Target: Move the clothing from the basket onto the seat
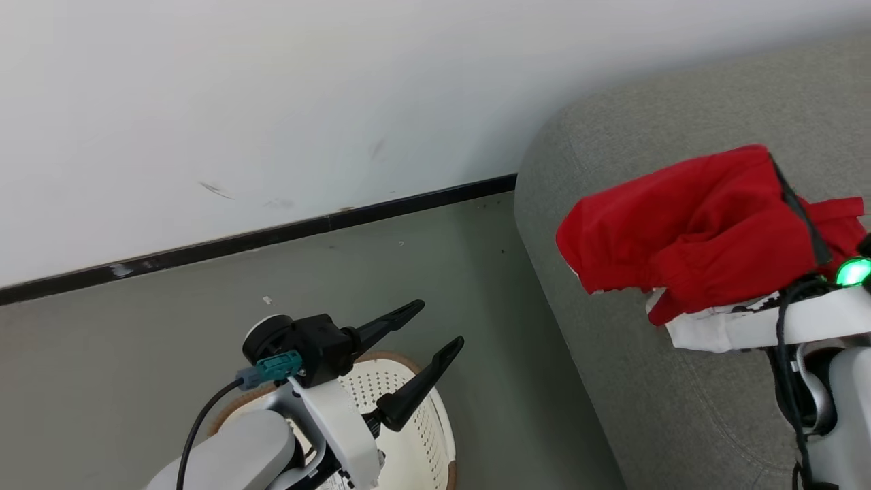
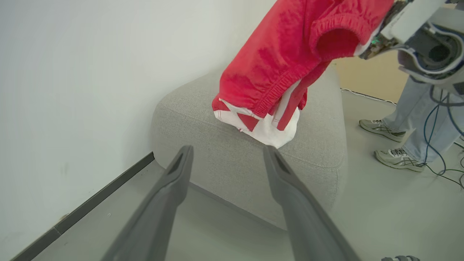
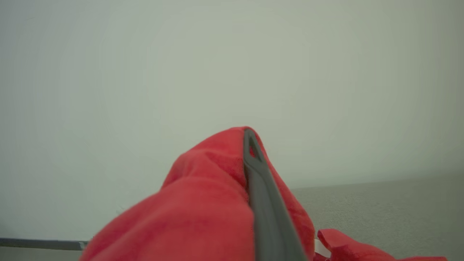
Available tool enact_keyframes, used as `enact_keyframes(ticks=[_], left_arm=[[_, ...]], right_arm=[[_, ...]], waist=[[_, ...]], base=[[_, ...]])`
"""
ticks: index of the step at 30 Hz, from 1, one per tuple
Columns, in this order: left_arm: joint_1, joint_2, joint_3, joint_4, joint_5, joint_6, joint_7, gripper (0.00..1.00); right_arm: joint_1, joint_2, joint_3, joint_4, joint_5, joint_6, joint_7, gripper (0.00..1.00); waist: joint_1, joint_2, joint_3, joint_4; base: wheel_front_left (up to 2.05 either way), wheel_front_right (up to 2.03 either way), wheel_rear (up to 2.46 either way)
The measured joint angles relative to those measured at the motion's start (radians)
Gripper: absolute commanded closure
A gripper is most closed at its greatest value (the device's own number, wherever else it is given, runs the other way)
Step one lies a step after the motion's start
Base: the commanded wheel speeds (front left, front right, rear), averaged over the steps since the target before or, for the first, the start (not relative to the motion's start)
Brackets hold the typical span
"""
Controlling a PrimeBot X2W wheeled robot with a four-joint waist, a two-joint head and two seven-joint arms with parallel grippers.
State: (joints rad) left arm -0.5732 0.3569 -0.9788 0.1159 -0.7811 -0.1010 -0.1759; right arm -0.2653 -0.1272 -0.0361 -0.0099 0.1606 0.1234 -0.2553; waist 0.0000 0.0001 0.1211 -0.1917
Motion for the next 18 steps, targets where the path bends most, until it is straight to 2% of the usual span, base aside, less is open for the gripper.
enact_keyframes(ticks=[10, 18], left_arm=[[0.01, 0.023, -0.004, -0.008, 0.0, -0.003, 0.0, 0.0], [0.011, 0.053, 0.0, -0.039, 0.009, -0.003, 0.0, 0.0]], right_arm=[[0.021, -0.01, -0.061, -0.141, 0.0, 0.0, 0.0, 1.0], [0.02, -0.041, -0.09, -0.18, 0.006, 0.0, 0.0, 1.0]], waist=[[0.0, 0.0, 0.018, -0.088], [0.0, 0.0, 0.042, -0.15]], base=[[0.0, 0.0, 0.0], [0.0, 0.0, 0.0]])
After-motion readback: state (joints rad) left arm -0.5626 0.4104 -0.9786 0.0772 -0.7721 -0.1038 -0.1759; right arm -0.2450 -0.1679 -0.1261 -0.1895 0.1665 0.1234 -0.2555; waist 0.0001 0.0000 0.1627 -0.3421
